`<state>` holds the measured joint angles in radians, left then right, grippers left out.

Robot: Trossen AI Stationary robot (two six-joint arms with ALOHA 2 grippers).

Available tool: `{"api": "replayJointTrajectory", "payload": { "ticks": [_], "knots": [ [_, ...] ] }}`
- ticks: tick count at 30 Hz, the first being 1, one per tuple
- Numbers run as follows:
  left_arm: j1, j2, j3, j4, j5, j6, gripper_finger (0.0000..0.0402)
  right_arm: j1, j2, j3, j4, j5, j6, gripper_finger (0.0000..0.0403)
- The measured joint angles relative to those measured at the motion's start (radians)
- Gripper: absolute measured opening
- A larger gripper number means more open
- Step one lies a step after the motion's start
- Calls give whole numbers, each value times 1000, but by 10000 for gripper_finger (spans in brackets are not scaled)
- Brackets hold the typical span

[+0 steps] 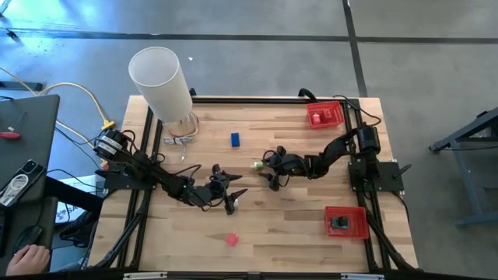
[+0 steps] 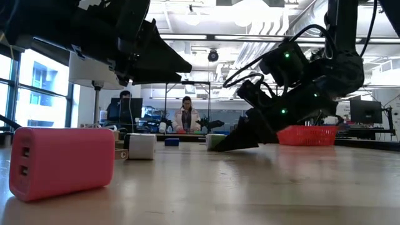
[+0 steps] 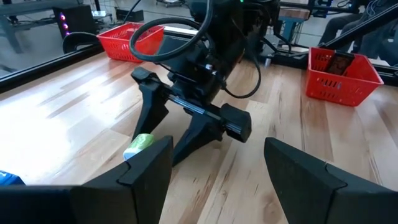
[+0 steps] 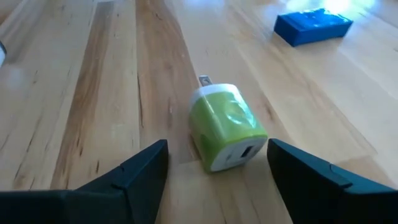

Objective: Pick & Place Office items
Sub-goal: Put the green charger adapter into the top red basket

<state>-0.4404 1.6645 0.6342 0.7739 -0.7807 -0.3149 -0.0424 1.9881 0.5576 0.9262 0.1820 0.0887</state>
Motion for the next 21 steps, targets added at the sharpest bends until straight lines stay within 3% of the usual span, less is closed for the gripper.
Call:
{"api": "replayJointTrajectory", "payload": {
  "ticks": [15, 21],
  "knots": [
    [0, 0, 0, -14, 2, 0, 245, -51, 0, 51, -35, -134, -94, 262],
    [0, 0, 0, -18, 4, 0, 245, -53, -2, 82, -100, -141, -94, 262]
  ]
}}
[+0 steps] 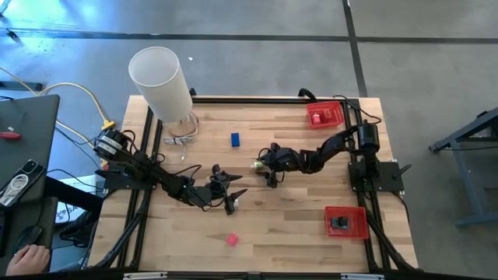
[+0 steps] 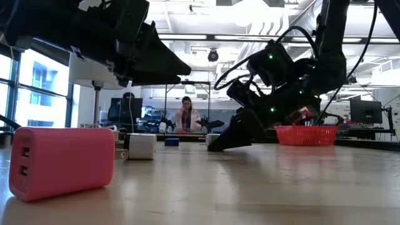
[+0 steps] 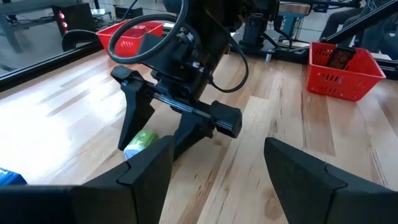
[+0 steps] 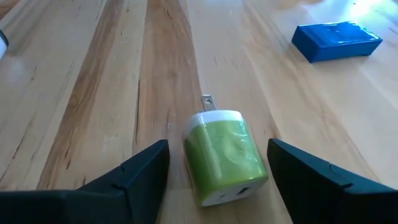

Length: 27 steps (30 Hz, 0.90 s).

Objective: Pick & Place Office items
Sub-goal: Put the green charger adapter into the top red basket

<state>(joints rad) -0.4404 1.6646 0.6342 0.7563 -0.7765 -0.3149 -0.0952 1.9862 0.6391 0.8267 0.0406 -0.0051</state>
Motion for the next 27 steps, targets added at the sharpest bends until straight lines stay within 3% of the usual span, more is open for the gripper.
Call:
{"api": "replayJointTrajectory", "payload": {
  "ticks": [6, 17, 27],
  "knots": [
    [0, 0, 0, -19, 0, -33, 245, 1, 0, 1, -3, -18, 0, 241],
    [0, 0, 0, -45, -1, -60, 245, 2, 0, 1, -9, -43, 0, 120],
    [0, 0, 0, -45, -1, -60, 245, 2, 0, 1, -29, 6, 54, 120]
  ]
}}
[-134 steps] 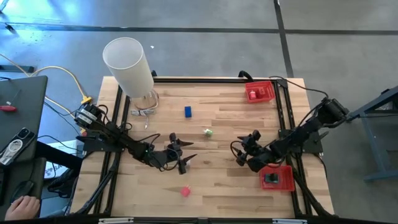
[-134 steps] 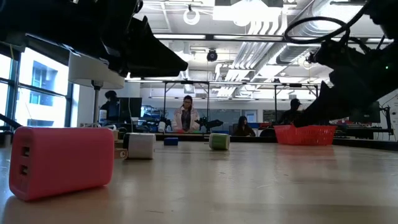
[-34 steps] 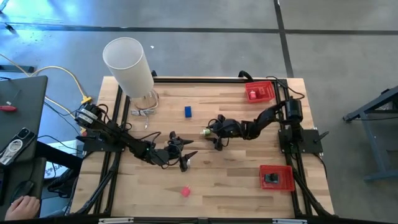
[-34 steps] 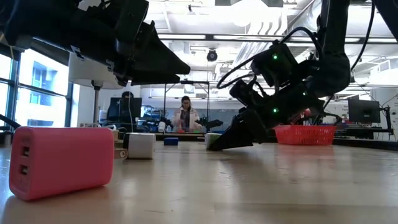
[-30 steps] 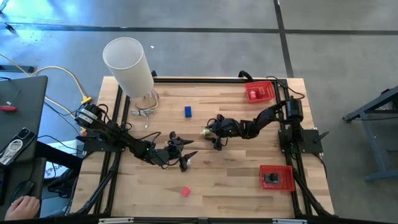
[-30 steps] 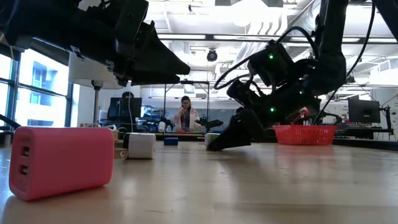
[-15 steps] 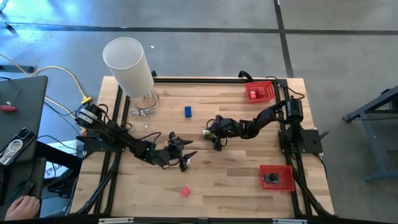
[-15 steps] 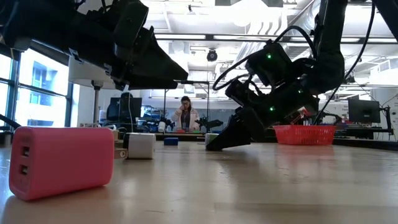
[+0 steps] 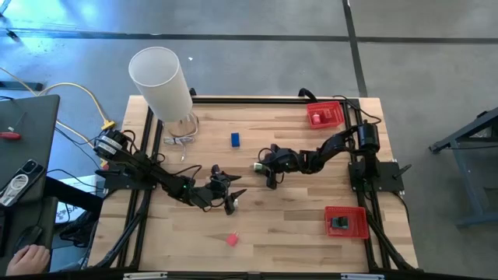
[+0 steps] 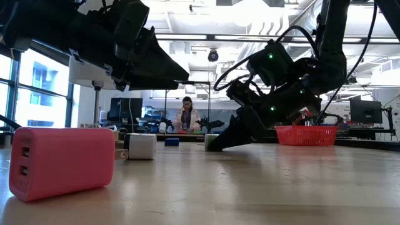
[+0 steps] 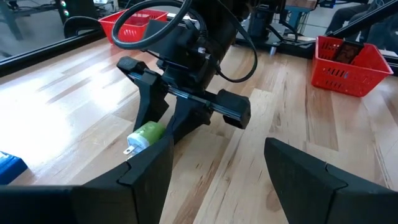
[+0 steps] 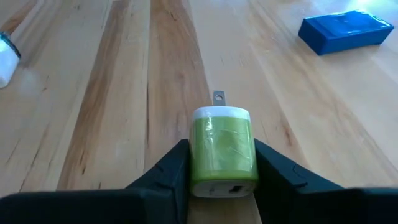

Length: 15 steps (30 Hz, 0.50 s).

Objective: Pick & Place Office items
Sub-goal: Put the green charger adapter into the top red basket

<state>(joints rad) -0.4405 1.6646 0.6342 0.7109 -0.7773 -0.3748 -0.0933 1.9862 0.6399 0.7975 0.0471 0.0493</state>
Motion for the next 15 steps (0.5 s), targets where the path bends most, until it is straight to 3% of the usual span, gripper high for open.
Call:
{"api": "replayJointTrajectory", "payload": {
  "ticks": [7, 15],
  "knots": [
    [0, 0, 0, 0, 0, 0, 245, 15, -7, 0, -30, 71, 13, 120],
    [0, 0, 0, 0, -1, 0, 245, 33, -101, -4, -150, 124, 29, 120]
  ]
}}
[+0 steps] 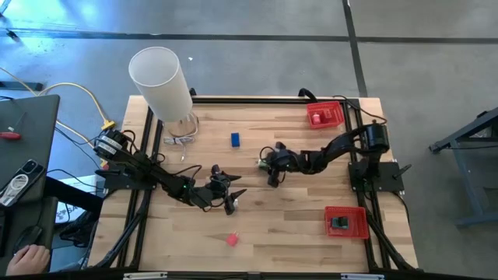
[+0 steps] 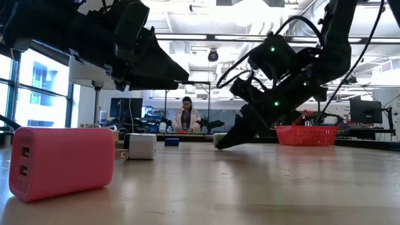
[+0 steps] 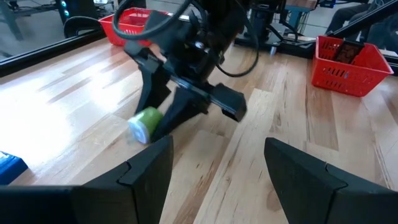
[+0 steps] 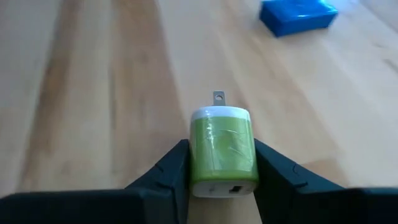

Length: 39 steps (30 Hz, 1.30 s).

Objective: Pick & Place Office items
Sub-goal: Put the green charger adapter into the top red basket

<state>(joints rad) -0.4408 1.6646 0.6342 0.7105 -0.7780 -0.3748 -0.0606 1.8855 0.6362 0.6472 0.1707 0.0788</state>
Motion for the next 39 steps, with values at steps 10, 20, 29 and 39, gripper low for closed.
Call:
{"api": "replayJointTrajectory", "payload": {
  "ticks": [10, 20, 29, 39],
  "knots": [
    [-8, 0, 0, 0, -3, 0, 245, 9, -115, 0, -184, 69, 30, 120],
    [-10, 0, 0, 0, -2, 0, 245, 26, -279, 2, -377, 120, 60, 122],
    [-21, 0, 0, 0, 1, 0, 245, 37, -437, 2, -580, 127, 109, 124],
    [-27, 0, 0, 0, 1, 0, 245, 36, -582, 2, -806, 165, 144, 123]
  ]
}}
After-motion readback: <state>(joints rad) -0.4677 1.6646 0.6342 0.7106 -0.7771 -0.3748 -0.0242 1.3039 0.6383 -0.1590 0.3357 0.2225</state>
